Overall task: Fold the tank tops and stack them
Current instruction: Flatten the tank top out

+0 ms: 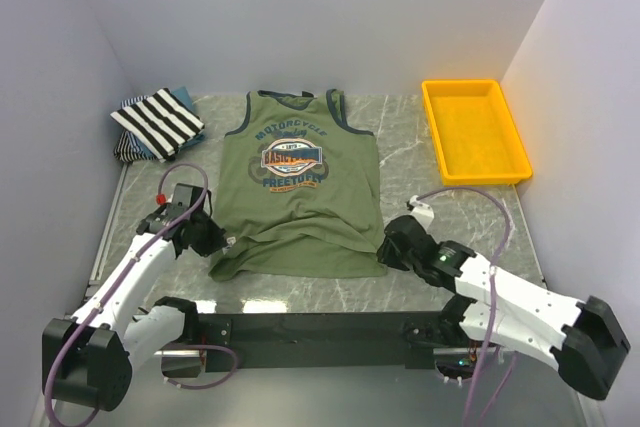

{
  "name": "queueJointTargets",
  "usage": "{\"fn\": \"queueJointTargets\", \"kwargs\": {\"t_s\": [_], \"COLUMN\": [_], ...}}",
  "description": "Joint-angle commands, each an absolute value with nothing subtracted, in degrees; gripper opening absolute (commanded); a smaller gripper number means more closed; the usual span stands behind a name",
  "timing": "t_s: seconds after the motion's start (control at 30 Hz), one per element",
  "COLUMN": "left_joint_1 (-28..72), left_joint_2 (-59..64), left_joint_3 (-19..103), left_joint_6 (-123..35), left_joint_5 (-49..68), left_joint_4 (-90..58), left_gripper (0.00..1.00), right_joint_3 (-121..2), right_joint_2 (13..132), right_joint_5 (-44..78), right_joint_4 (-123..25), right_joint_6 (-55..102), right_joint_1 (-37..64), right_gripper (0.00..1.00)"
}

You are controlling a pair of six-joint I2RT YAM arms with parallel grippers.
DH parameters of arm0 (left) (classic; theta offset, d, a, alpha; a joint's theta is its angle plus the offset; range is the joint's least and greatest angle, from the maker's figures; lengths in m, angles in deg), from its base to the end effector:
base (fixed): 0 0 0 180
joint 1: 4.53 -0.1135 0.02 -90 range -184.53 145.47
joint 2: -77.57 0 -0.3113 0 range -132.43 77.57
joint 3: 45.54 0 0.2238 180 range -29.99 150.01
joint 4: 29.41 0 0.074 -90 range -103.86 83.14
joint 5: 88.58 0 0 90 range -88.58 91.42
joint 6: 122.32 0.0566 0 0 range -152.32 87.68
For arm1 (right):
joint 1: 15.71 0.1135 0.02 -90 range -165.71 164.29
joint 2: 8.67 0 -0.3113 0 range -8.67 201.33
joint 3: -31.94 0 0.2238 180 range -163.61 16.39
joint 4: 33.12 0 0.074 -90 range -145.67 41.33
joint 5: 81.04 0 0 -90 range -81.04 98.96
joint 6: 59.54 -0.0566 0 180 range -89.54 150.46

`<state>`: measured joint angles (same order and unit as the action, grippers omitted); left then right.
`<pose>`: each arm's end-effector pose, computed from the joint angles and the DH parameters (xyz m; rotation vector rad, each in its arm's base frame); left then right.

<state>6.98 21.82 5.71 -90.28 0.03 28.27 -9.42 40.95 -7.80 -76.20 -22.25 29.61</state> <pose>0.1265 -0.0244 0.2378 -1.0750 2.4844 -0.3550 0.0959 0.0738 0.2184 0.2849 2.4421 0.4130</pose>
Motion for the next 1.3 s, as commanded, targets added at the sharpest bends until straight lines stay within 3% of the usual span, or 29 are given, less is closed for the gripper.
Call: {"fn": "queueJointTargets", "kwargs": {"t_s": [0.0, 0.13, 0.37, 0.57, 1.0, 1.13, 1.17, 1.2, 1.27], "left_joint_1": [7.2, 7.2, 8.1, 8.2, 8.2, 8.2, 8.2, 8.2, 8.2], "left_joint_2": [23.1, 25.2, 26.8, 28.2, 28.9, 28.7, 28.6, 28.3, 28.1], "left_joint_3": [7.4, 5.4, 2.9, 5.2, 5.3, 5.5, 5.3, 5.2, 5.0], "left_joint_6": [-90.5, -92.3, -93.3, -93.8, -96.0, -96.3, -96.4, -96.5, -96.6], "left_joint_5": [-1.0, -0.5, 1.0, 0.8, -0.3, -0.3, 0.2, 0.4, 0.3], "left_joint_4": [31.3, 32.6, 33.9, 36.4, 37.6, 37.6, 37.4, 37.3, 37.2], "left_gripper": [0.06, 0.25, 0.35, 0.53, 0.55, 0.56, 0.56, 0.56, 0.56], "right_joint_3": [-12.1, -12.4, -13.1, -13.4, -13.7, -14.0, -14.1, -14.4, -14.7], "right_joint_2": [44.1, 45.6, 48.9, 48.5, 52.8, 55.2, 55.6, 56.0, 55.5], "right_joint_5": [-11.9, -12.7, -13.5, -13.1, -17.1, -17.0, -17.1, -18.0, -19.8], "right_joint_4": [-74.2, -73.7, -72.4, -70.7, -73.1, -71.3, -71.3, -71.6, -74.7], "right_joint_6": [-20.1, -18.7, -17.7, -16.6, -18.9, -18.8, -18.9, -19.1, -20.8], "right_joint_1": [30.9, 31.1, 31.4, 32.9, 36.2, 36.1, 36.1, 36.1, 36.1], "right_gripper": [0.40, 0.41, 0.41, 0.41, 0.40, 0.30, 0.24, 0.07, 0.00]}}
